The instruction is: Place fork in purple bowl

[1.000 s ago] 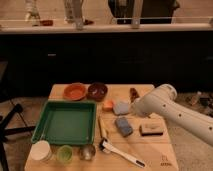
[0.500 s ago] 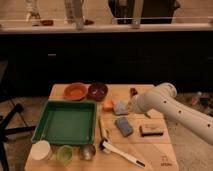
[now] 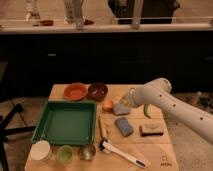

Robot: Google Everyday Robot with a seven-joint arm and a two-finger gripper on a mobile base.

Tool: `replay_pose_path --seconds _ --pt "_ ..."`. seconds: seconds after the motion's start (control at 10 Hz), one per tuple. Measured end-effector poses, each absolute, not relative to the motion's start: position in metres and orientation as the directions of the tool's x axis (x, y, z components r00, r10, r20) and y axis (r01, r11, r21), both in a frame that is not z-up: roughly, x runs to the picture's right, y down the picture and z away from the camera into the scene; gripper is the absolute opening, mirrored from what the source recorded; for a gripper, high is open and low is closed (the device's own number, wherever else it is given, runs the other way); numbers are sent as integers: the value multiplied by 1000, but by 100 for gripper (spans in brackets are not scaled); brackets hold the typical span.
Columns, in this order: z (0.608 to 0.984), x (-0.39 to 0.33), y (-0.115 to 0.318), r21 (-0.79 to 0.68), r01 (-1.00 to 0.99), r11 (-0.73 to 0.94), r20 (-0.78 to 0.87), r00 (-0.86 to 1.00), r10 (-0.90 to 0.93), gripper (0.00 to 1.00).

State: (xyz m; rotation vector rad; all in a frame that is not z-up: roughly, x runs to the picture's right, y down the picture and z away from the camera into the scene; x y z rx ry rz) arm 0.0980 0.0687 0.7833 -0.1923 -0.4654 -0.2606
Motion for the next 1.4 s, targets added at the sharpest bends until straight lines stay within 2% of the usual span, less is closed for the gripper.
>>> replay_pose_path --seconds 0.8,1.4 --pt "825 31 14 -56 335 940 497 826 -265 0" --pt "861 -22 -2 -69 376 924 532 797 -285 0"
